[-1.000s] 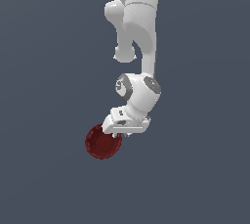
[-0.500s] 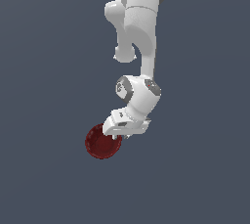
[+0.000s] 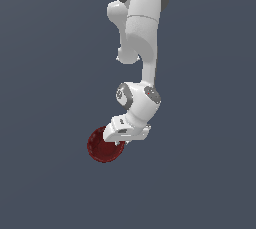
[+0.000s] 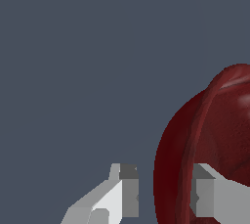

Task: Pick up the object and move it to a goal position.

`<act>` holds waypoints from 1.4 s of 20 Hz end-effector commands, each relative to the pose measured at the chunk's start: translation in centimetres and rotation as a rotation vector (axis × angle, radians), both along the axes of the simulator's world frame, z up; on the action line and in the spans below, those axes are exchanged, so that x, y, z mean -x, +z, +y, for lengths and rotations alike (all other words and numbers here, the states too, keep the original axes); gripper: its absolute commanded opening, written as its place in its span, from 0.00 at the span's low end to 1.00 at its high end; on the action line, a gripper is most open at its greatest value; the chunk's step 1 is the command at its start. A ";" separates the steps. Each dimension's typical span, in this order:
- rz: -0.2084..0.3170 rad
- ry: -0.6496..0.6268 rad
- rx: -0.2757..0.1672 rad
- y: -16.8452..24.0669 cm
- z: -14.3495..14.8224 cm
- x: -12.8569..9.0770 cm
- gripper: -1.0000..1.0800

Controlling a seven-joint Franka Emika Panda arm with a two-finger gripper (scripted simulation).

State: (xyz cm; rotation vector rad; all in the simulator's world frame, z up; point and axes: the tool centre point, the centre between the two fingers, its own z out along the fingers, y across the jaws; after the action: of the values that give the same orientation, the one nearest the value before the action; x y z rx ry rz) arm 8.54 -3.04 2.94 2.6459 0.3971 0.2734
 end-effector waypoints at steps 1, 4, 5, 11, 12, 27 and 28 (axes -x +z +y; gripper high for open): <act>-0.001 0.001 0.000 0.0 0.0 -0.1 0.00; -0.001 0.001 0.000 0.0 0.0 -0.1 0.00; -0.001 0.001 0.000 0.0 0.0 -0.1 0.00; -0.001 0.000 0.000 0.0 0.0 0.0 0.00; -0.001 0.000 0.000 0.1 0.1 0.0 0.00; -0.001 0.000 -0.001 7.9 7.6 0.0 0.00; -0.001 0.000 -0.001 8.7 8.4 0.0 0.00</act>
State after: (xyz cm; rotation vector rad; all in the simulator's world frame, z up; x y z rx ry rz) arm 8.50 4.11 10.22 2.6467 0.3971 0.2700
